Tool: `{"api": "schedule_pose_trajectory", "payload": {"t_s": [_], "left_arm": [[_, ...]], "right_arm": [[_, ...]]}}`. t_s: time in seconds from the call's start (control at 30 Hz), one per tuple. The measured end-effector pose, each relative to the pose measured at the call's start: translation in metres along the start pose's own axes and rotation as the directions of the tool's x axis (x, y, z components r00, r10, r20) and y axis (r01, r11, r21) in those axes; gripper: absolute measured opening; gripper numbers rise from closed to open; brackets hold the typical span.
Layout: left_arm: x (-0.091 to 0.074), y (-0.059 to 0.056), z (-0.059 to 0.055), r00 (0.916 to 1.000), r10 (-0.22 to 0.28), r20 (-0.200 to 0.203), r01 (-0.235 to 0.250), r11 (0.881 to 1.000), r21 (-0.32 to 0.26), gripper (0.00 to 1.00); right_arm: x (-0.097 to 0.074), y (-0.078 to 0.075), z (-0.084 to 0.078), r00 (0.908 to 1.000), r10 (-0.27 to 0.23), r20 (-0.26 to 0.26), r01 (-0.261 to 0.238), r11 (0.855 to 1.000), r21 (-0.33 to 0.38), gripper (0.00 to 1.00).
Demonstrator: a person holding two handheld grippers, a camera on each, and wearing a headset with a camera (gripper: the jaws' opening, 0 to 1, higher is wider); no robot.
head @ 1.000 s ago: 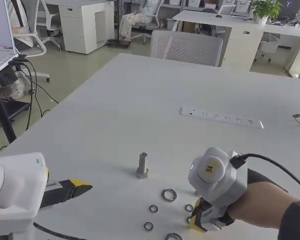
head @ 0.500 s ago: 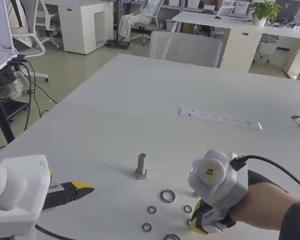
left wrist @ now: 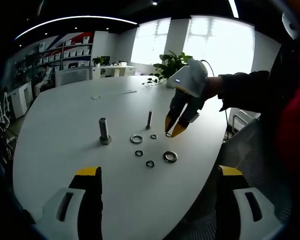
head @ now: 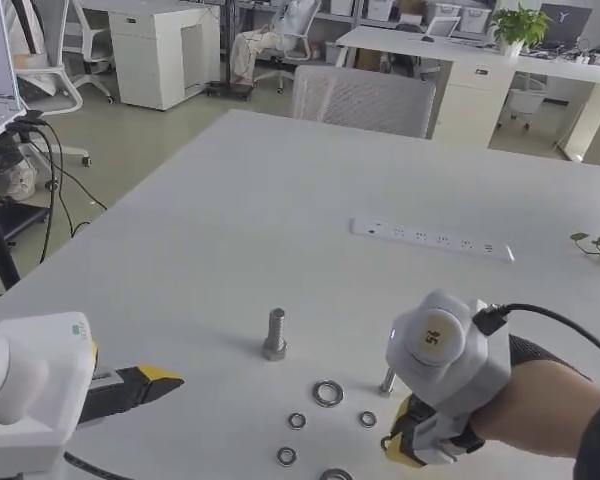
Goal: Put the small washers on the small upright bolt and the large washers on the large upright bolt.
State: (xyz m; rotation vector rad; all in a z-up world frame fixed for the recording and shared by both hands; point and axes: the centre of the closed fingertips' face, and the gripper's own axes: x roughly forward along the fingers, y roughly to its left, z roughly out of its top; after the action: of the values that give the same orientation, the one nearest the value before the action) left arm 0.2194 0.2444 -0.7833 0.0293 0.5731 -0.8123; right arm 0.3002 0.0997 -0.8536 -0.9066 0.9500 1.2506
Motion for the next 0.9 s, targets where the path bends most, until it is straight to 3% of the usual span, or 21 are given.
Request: {"api": "schedule_pose_trajectory", "payload": {"t_s": [0.4, 0.67, 0.9], "left_arm": [[0.001, -0.002, 0.0, 1.0, -0.005, 0.002, 0.005, 1.0, 0.0, 0.95], [0.001, -0.002, 0.001, 1.0, -0.004, 0.006, 0.004, 1.0, 0.002, 0.95], [0.001, -0.002, 0.001, 1.0, -0.004, 0.006, 0.004, 1.0, 0.0, 0.95]], "right_arm": [[-0.032, -0.015, 0.006, 0.9983, -0.048, 0.034, 0.047, 0.999, 0.024, 0.14], [-0.042, -0.024, 0.012, 0.9972, -0.064, 0.038, 0.064, 0.998, 0.018, 0.14], [-0.053, -0.041, 0.019, 0.9944, -0.094, 0.047, 0.094, 0.996, 0.013, 0.14]]}}
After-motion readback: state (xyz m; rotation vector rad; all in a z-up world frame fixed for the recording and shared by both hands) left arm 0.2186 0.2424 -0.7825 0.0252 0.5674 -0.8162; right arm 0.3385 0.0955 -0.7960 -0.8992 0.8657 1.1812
